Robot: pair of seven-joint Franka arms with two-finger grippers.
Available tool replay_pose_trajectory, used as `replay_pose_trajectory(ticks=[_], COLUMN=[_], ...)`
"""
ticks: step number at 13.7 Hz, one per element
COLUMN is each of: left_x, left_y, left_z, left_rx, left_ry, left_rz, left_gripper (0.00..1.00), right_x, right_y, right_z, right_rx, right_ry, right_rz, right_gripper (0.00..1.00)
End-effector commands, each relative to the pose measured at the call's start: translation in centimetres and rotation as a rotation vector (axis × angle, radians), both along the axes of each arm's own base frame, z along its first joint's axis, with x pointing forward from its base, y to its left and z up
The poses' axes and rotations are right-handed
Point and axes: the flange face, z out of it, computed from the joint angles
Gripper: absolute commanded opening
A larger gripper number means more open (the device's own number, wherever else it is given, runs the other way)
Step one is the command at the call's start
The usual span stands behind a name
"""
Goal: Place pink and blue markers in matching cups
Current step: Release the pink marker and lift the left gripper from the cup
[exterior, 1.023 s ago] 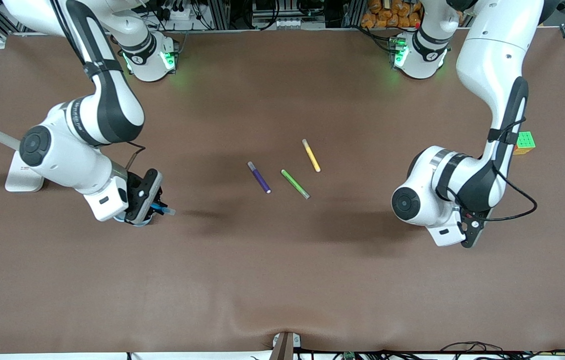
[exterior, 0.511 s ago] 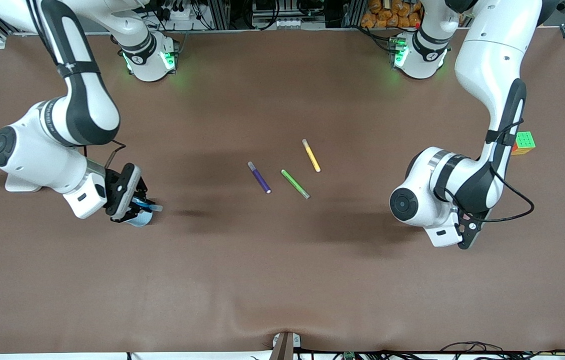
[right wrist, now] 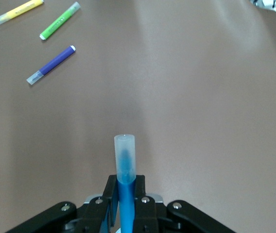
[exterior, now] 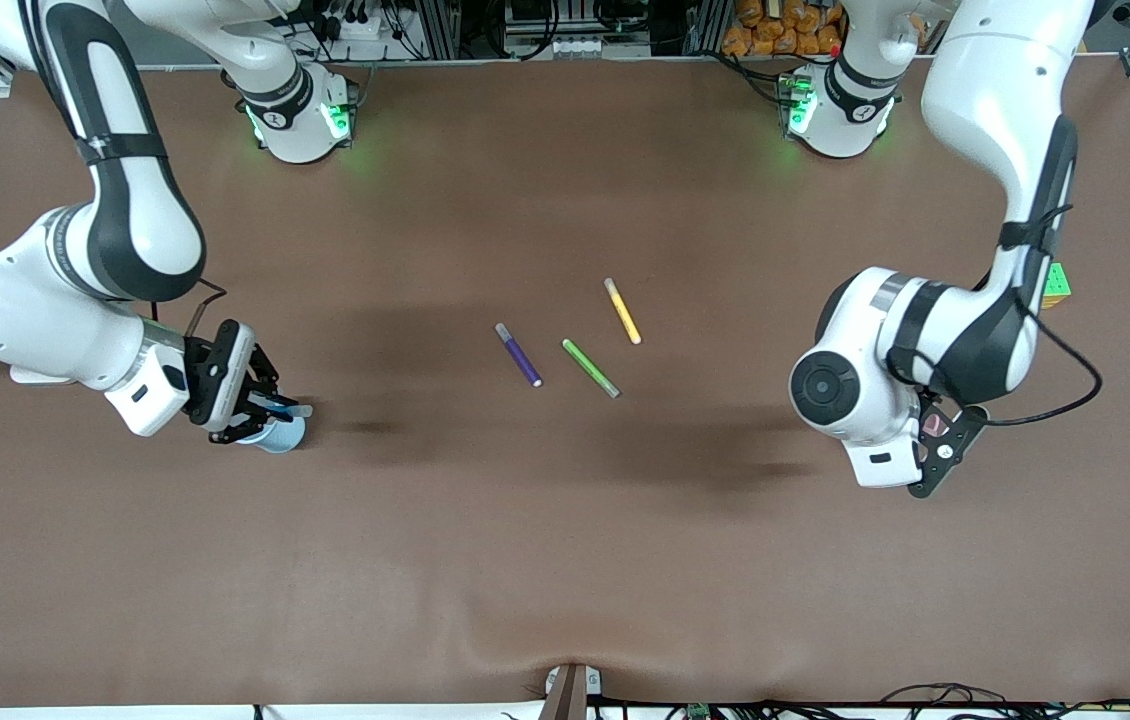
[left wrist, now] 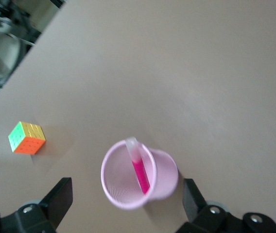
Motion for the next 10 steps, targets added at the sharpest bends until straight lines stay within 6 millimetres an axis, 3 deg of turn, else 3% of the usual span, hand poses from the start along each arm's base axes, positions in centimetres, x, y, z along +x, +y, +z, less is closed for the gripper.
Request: replay_pose_trajectory(ticks=[1, 3, 6, 10], left_x=[0.8, 0.8, 0.3, -0.4], left_y=[-0.6, -0.9, -1.0, 0.7], left_z=[3.3, 4.0, 6.7, 12.0], left_rx=[-0.123, -0.166, -0.248, -0.394], left_ry=[0.038, 0.063, 0.09, 0.095], left_rz=[-0.048, -0.079, -0.138, -0.195], left_gripper=[1.0, 1.0, 1.0, 1.0], right_x=[-1.1, -1.9, -2.3, -2.3], right_y=[-1.6, -3.2, -5.0, -7.5], right_z=[-1.1, -2.6, -4.1, -6.5], right_rx=[0.066, 0.121, 0.149, 0.222], right_ry=[0.013, 0.032, 0.024, 0.022], right_rz=[0.041, 0.042, 0.067, 0.081], right_gripper=[0.0, 0.0, 0.0, 0.0])
